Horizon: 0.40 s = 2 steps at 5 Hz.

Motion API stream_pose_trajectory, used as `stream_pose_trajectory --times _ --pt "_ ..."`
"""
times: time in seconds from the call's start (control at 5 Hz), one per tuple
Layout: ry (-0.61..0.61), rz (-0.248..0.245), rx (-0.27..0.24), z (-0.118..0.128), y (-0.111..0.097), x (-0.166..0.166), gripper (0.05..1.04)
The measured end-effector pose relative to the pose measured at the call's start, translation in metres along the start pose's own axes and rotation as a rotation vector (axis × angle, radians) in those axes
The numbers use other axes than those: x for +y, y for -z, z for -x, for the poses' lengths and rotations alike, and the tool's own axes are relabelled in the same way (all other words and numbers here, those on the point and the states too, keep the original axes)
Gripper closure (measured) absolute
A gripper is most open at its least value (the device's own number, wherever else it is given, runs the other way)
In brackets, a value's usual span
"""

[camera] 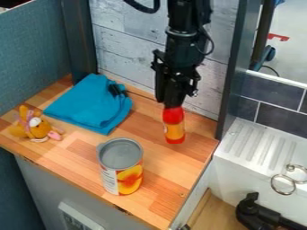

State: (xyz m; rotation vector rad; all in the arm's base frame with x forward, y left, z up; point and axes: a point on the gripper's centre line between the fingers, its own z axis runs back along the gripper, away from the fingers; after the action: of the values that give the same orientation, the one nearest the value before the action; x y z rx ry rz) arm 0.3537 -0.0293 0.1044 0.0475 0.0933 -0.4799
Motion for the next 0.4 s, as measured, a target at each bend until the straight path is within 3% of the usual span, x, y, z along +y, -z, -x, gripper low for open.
stream_pose_trajectory --times 0.4 --pt "-0.003 0.013 0.039 -0.0068 0.0118 0.0022 0.748"
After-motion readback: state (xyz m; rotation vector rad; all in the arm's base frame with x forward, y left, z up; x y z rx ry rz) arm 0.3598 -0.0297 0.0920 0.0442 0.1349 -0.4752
